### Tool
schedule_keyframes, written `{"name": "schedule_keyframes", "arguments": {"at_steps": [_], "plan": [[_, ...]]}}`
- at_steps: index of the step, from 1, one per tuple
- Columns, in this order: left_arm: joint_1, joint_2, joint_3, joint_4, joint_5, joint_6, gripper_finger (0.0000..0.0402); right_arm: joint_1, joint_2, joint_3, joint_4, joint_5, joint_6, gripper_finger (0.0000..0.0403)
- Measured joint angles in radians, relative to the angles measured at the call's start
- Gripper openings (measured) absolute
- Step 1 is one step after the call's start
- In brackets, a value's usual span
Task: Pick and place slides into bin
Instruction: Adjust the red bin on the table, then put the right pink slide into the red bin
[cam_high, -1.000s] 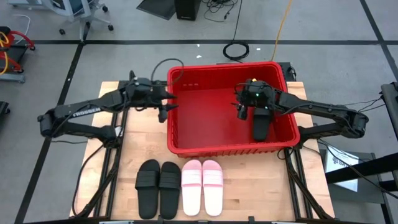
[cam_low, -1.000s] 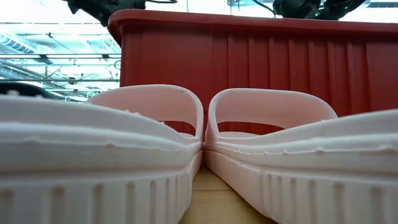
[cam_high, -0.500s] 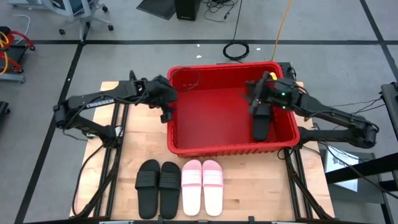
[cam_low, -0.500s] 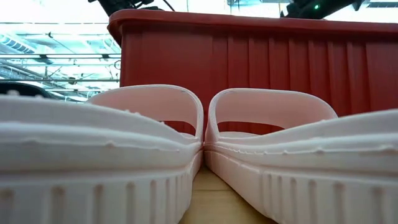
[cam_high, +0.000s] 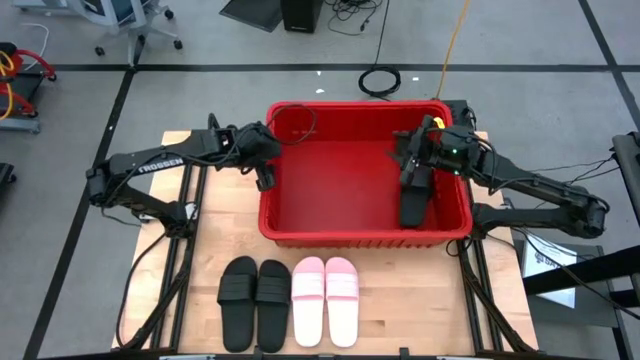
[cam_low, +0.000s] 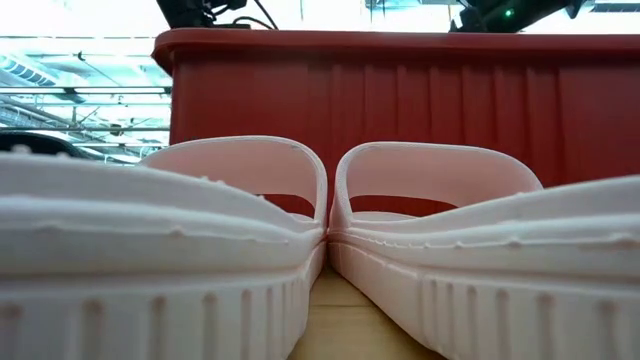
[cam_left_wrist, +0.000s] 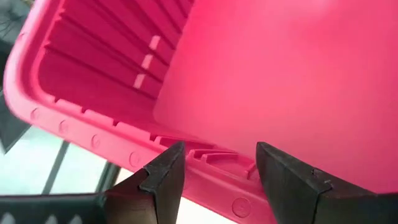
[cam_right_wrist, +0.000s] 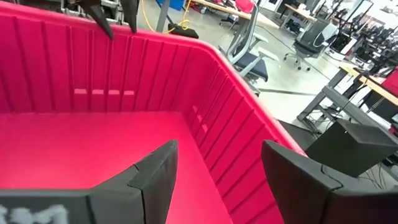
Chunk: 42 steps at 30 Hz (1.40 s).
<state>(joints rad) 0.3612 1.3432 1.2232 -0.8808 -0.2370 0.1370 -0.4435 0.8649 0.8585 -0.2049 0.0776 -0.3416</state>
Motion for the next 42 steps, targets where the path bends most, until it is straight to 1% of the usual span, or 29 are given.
{"name": "schedule_keyframes", "arguments": {"at_steps": [12, 23, 28, 34, 36, 38, 40, 42], "plan": [[0.000, -0.006, 0.000, -0.111, -0.113, -0.136, 0.0202, 0.000, 0.007, 0.000, -0.008, 0.000, 0.008, 0.0222], [0.001, -0.004, -0.003, -0.190, -0.224, -0.164, 0.0202, 0.000, 0.007, 0.000, -0.034, 0.000, 0.015, 0.0222], [0.002, -0.003, -0.001, -0.163, -0.235, -0.118, 0.0202, 0.000, 0.007, 0.000, -0.034, 0.000, 0.015, 0.0222], [-0.014, -0.002, 0.055, -0.063, -0.234, -0.061, 0.0202, 0.000, 0.007, 0.000, -0.026, -0.002, 0.014, 0.0222], [-0.027, -0.003, 0.089, -0.041, -0.234, -0.045, 0.0202, 0.000, 0.007, 0.000, -0.008, -0.033, 0.022, 0.0222], [-0.044, -0.003, 0.126, -0.013, -0.234, -0.023, 0.0202, 0.000, 0.007, 0.000, 0.026, -0.096, 0.039, 0.0222], [-0.066, -0.003, 0.161, 0.019, -0.228, -0.004, 0.0202, 0.000, 0.007, 0.000, 0.083, -0.184, 0.065, 0.0222], [-0.092, -0.013, 0.192, 0.056, -0.197, 0.025, 0.0202, 0.001, 0.007, 0.000, 0.150, -0.292, 0.105, 0.0222]]}}
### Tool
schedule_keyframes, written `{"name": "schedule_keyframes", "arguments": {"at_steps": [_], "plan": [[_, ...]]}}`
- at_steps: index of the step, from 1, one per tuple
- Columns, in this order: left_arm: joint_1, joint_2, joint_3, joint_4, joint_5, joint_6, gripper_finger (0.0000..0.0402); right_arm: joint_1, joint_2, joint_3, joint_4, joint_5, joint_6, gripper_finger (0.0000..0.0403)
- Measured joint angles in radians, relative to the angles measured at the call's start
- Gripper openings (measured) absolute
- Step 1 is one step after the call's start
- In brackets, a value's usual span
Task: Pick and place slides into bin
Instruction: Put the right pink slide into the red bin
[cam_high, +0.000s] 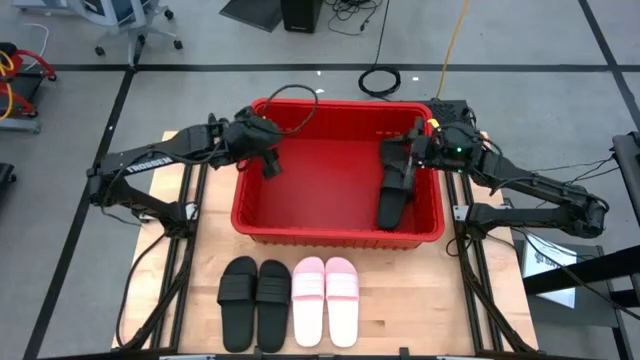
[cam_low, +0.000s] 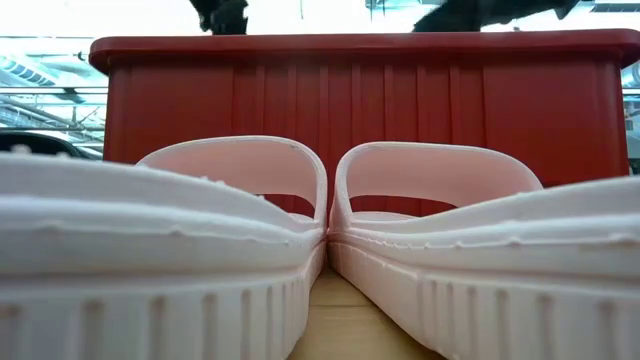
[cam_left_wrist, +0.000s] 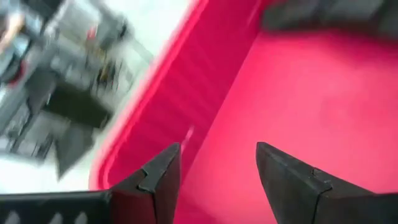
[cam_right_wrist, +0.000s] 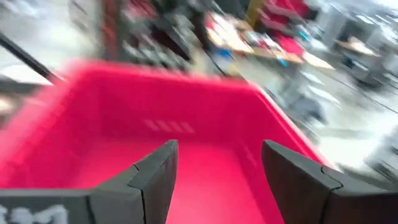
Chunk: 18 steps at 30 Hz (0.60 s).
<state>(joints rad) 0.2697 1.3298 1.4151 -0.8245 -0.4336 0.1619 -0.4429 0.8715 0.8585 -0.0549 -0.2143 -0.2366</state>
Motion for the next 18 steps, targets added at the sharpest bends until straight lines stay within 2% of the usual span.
{"name": "schedule_keyframes", "arguments": {"at_steps": [4, 8, 15, 18], "plan": [[-0.073, -0.042, 0.019, 0.087, 0.094, 0.057, 0.0202, 0.029, 0.000, 0.000, 0.124, -0.235, 0.094, 0.0222], [-0.170, -0.100, 0.019, 0.141, 0.168, 0.069, 0.0202, 0.109, 0.000, 0.000, 0.219, -0.370, 0.178, 0.0222], [-0.406, -0.186, 0.019, 0.196, 0.251, 0.068, 0.0202, 0.342, 0.013, 0.000, 0.275, -0.412, 0.202, 0.0222], [-0.518, -0.202, 0.019, 0.215, 0.251, 0.065, 0.0202, 0.464, 0.044, 0.000, 0.314, -0.362, 0.198, 0.0222]]}}
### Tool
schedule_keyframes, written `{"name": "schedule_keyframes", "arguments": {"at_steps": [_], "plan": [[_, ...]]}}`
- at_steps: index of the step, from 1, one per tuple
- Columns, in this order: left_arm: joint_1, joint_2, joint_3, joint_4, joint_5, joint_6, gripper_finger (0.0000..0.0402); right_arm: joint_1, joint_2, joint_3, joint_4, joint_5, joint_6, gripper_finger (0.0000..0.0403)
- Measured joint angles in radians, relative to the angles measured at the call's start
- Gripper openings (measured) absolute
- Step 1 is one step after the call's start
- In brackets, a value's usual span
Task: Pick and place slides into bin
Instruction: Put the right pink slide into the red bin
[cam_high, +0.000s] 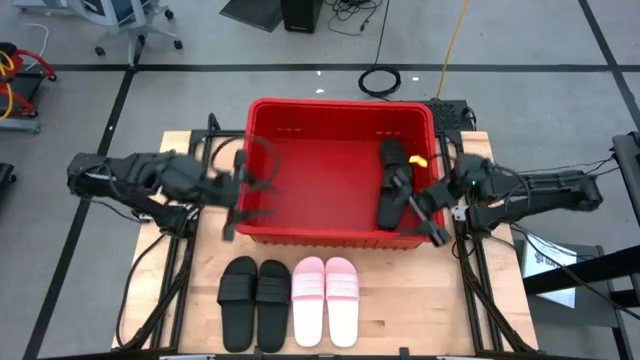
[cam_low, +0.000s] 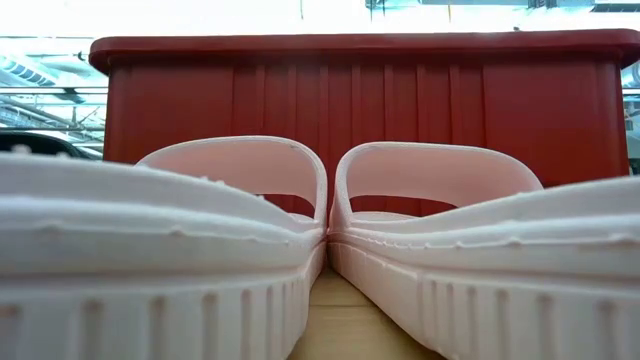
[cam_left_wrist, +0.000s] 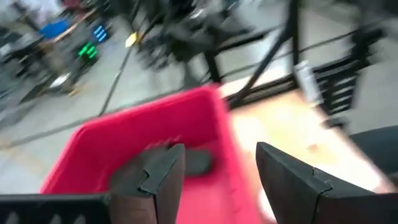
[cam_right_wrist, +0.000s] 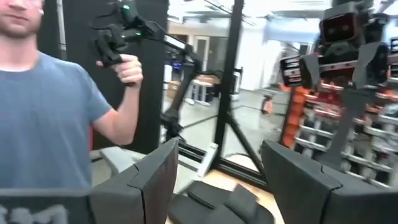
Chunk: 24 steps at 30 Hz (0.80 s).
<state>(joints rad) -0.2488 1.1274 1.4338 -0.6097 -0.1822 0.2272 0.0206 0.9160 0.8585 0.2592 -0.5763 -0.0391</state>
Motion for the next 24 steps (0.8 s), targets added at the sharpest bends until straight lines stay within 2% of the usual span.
{"name": "schedule_keyframes", "arguments": {"at_steps": [5, 11, 16, 24], "plan": [[-0.176, 0.013, 0.000, 0.020, -0.024, -0.014, 0.0202, 0.194, 0.086, 0.000, 0.048, 0.152, -0.056, 0.0222], [-0.348, 0.077, 0.000, 0.057, -0.161, -0.070, 0.0202, 0.387, 0.215, 0.000, 0.086, 0.435, -0.109, 0.0222], [-0.447, 0.155, 0.000, 0.151, -0.254, -0.104, 0.0202, 0.511, 0.319, 0.000, 0.158, 0.743, -0.132, 0.0222], [-0.567, 0.321, 0.000, 0.286, -0.365, -0.138, 0.0202, 0.649, 0.425, 0.000, 0.177, 1.056, -0.106, 0.0222]]}}
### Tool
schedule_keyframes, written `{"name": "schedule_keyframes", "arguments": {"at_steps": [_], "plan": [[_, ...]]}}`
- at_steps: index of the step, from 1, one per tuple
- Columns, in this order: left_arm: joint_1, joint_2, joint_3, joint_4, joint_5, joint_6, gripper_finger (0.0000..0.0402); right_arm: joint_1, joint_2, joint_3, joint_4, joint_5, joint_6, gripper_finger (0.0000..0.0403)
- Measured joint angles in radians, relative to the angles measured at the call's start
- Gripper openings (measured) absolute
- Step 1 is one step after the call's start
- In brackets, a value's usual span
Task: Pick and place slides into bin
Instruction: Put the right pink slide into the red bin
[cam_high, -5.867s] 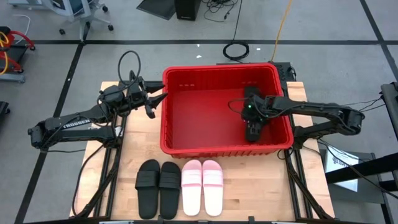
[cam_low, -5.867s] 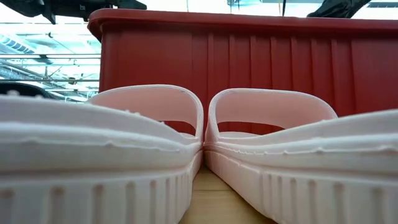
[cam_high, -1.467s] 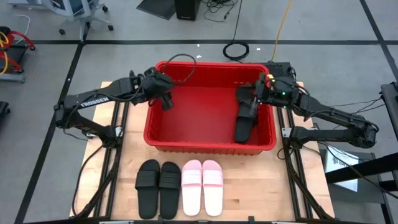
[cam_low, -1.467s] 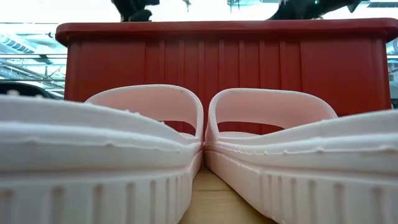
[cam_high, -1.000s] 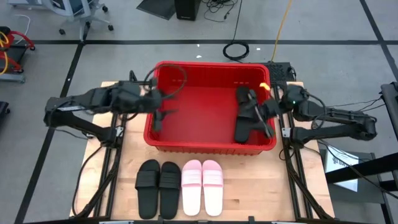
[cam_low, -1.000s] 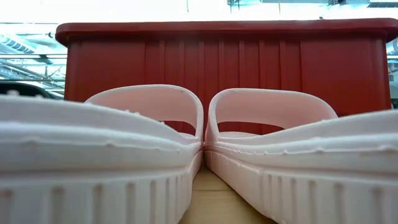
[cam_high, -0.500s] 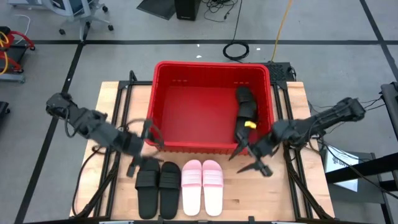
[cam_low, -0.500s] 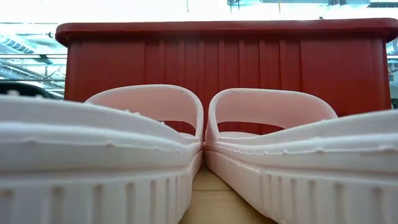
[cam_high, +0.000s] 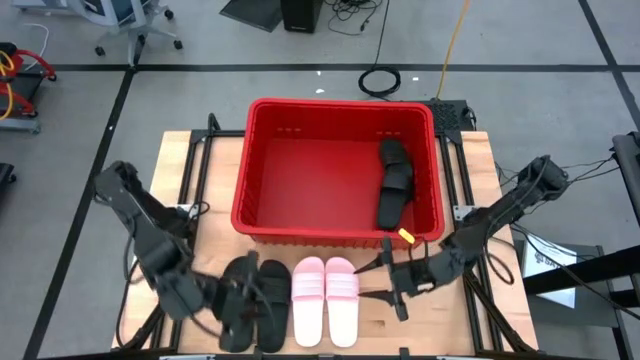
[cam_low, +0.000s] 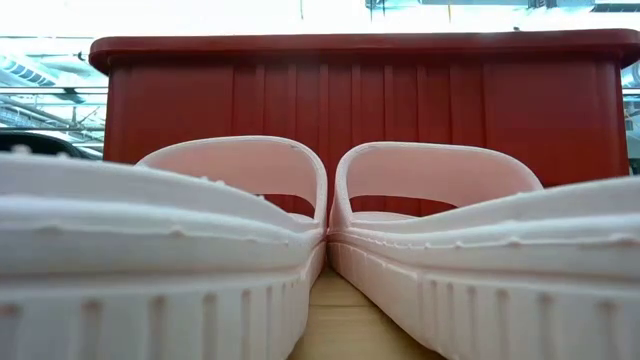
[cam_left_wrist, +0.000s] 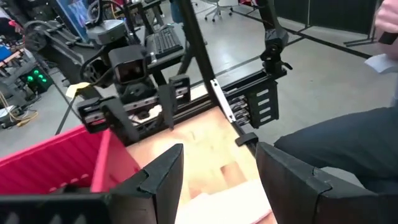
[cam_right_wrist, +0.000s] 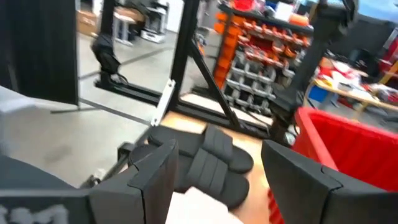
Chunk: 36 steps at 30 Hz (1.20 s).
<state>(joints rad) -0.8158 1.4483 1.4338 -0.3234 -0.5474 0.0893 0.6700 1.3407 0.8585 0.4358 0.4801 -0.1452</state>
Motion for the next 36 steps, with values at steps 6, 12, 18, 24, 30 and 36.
{"name": "schedule_keyframes", "arguments": {"at_steps": [6, 12, 18, 24, 30, 36], "plan": [[-0.052, 0.099, -0.001, 0.114, -0.062, -0.012, 0.0202, 0.055, 0.099, 0.000, 0.010, 0.148, 0.050, 0.0222], [-0.082, 0.127, -0.001, 0.155, -0.172, -0.043, 0.0202, 0.079, 0.215, 0.058, -0.012, 0.208, 0.060, 0.0222], [-0.123, 0.126, 0.000, 0.108, -0.263, -0.150, 0.0202, 0.101, 0.389, 0.259, -0.250, 0.287, 0.096, 0.0222], [-0.166, 0.125, 0.000, 0.097, -0.299, -0.173, 0.0202, 0.105, 0.554, 0.487, -0.539, 0.310, 0.198, 0.0222], [-0.200, 0.125, 0.000, 0.097, -0.328, -0.182, 0.0202, 0.105, 0.628, 0.541, -0.681, 0.308, 0.296, 0.0221], [-0.214, 0.125, 0.000, 0.097, -0.328, -0.202, 0.0202, 0.104, 0.636, 0.542, -0.799, 0.306, 0.430, 0.0221]]}}
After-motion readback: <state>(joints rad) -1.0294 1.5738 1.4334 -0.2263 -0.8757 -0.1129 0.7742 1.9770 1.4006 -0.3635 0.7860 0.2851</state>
